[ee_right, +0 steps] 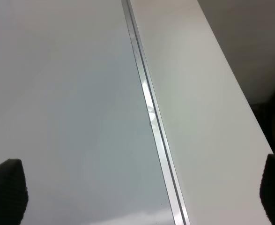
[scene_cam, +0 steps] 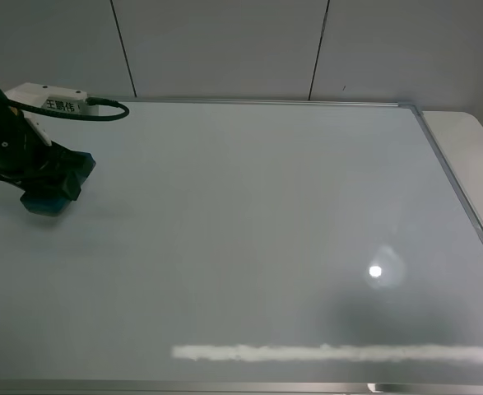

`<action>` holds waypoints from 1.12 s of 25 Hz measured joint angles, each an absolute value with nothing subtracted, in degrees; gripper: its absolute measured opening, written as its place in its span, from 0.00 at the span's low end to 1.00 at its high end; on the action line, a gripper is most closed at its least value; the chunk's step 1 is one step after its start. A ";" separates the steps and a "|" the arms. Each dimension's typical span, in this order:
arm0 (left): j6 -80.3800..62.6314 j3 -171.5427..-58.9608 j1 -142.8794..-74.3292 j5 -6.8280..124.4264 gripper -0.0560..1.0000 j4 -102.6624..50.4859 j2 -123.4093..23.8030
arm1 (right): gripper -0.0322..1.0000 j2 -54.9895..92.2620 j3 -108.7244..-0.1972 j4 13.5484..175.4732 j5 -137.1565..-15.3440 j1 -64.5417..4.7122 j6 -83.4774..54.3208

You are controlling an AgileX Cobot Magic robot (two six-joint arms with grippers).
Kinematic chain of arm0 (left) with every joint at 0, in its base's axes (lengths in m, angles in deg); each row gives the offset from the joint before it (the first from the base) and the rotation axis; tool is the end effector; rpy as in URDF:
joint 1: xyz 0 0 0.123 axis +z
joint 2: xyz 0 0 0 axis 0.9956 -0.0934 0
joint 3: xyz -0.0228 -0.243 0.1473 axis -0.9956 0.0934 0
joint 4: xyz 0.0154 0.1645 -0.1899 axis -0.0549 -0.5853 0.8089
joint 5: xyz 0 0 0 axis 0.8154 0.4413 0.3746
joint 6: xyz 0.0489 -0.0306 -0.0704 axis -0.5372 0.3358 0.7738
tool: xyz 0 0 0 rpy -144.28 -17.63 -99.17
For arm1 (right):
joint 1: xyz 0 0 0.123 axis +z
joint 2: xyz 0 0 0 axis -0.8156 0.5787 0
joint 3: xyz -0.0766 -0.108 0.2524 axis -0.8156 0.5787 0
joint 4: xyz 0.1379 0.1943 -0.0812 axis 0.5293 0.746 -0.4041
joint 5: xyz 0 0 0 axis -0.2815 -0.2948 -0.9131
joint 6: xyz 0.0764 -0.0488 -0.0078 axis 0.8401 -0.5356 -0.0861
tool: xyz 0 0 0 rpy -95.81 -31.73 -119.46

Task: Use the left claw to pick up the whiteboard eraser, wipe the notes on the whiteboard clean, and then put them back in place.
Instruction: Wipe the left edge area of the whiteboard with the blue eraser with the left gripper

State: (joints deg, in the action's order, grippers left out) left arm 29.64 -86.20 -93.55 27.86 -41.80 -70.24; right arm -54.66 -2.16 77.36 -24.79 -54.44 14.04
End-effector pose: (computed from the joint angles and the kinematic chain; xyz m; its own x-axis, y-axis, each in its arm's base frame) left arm 0.2908 -0.0435 0.1784 -0.9498 0.1023 -0.2957 0.1048 0.9945 0.0075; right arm -0.0041 -0.0128 0.2745 -0.4564 0.0188 -0.8896 0.1305 0.9904 -0.0460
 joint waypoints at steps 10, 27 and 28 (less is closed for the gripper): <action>26.99 -79.84 -91.95 36.39 0.57 -42.13 -73.51 | 0.99 -54.66 -2.16 77.36 -24.79 -54.44 14.04; 23.66 -79.84 -91.95 37.81 0.65 -42.13 -74.04 | 0.99 -54.66 -2.16 77.36 -24.79 -54.44 14.04; 22.92 -79.84 -91.95 37.81 0.77 -42.13 -74.04 | 0.99 -54.66 -2.16 77.36 -24.79 -54.44 14.04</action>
State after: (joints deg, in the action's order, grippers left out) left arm 22.92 -79.84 -91.95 37.81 -42.13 -74.04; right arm -54.66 -2.16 77.36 -24.79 -54.44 14.04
